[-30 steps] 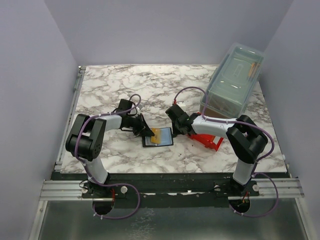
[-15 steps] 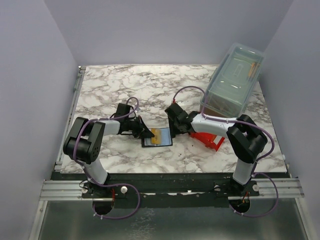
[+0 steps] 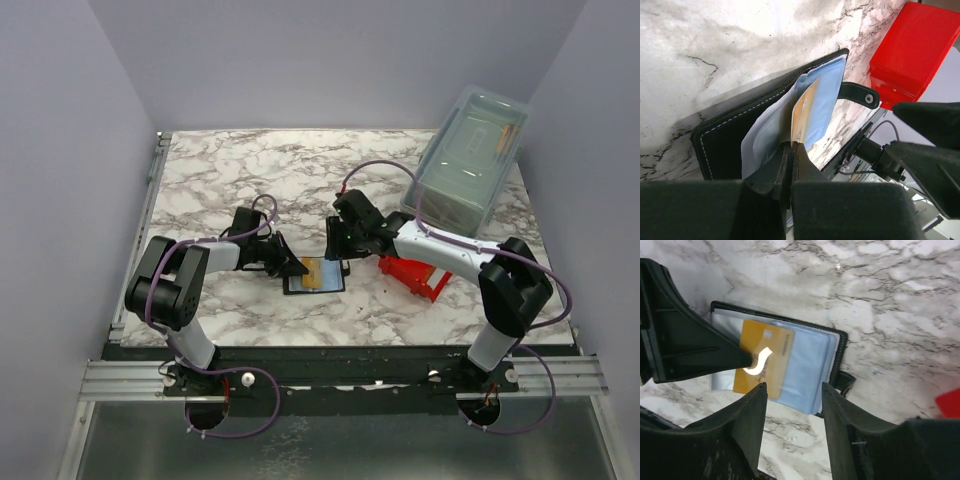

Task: Put the credit cards into the card holder
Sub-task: Insert the credit card into the card holder.

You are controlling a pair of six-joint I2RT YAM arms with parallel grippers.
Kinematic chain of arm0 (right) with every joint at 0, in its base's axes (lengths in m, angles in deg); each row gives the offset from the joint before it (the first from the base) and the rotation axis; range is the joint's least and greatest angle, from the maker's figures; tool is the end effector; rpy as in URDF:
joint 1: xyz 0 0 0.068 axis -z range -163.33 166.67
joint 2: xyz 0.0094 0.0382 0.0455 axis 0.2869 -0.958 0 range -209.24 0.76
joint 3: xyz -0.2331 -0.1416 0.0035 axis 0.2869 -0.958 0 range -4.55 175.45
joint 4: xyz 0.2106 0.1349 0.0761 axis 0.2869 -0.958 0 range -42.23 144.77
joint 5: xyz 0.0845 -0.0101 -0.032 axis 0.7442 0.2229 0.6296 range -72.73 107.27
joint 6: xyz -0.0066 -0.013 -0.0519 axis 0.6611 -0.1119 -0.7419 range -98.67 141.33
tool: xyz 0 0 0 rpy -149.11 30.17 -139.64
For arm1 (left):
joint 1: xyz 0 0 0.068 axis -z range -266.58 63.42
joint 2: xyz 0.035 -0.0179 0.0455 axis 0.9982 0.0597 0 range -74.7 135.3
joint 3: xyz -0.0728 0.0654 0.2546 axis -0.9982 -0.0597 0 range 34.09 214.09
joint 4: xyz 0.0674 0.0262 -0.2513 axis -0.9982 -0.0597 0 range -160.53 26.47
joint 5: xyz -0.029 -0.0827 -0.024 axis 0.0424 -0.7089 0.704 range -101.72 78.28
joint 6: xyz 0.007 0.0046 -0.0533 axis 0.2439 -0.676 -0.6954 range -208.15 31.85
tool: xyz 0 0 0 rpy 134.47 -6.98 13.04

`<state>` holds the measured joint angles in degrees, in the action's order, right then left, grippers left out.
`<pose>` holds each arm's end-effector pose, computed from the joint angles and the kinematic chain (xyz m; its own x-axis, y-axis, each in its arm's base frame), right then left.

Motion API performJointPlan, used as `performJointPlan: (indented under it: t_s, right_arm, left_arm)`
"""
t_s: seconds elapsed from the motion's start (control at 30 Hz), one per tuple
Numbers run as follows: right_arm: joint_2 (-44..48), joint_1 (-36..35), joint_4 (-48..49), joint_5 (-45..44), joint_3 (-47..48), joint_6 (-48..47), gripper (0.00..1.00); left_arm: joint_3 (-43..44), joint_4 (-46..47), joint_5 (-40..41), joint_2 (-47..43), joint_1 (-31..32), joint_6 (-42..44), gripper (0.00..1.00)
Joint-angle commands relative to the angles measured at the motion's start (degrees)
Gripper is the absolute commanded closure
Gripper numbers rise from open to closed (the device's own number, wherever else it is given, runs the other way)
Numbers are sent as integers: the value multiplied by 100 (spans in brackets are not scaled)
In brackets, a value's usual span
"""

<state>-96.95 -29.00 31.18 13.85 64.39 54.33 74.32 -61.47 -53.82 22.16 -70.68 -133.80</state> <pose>0.2572 0.2603 0.2231 -0.8391 -0.0810 -0.5379 -0.2762 0.9154 0.2930 0.2768 -0.1036 0.1221 -0.9605 -0.2780 -0.0148 -0.1568 0.5840 -0.7964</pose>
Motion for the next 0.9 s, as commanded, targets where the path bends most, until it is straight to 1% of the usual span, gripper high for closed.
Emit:
performJointPlan:
  t_s: [0.0,0.07,0.2,0.3,0.53,0.7,0.87]
  right_arm:
    - [-274,-38,311,658,-29,141,53]
    - [-415,-38,319,536,-67,163,57]
    - [-553,-38,310,67,-206,231,61]
    - [-711,-37,339,37,-282,239,67]
    - [-870,-38,698,268,-533,350,85]
    - [-899,-37,963,548,-681,410,88]
    - [-828,-30,1100,626,-742,432,88]
  left_arm:
    - [-102,-141,525,-79,45,65,100]
    - [-78,-166,535,-68,50,60,100]
    - [-76,-197,590,-73,80,57,100]
    - [-100,-198,674,-91,109,49,99]
    - [-116,-198,985,-155,244,-81,97]
    - [-24,-425,1292,-242,447,-88,90]
    - [291,-783,1780,-241,1028,-45,78]
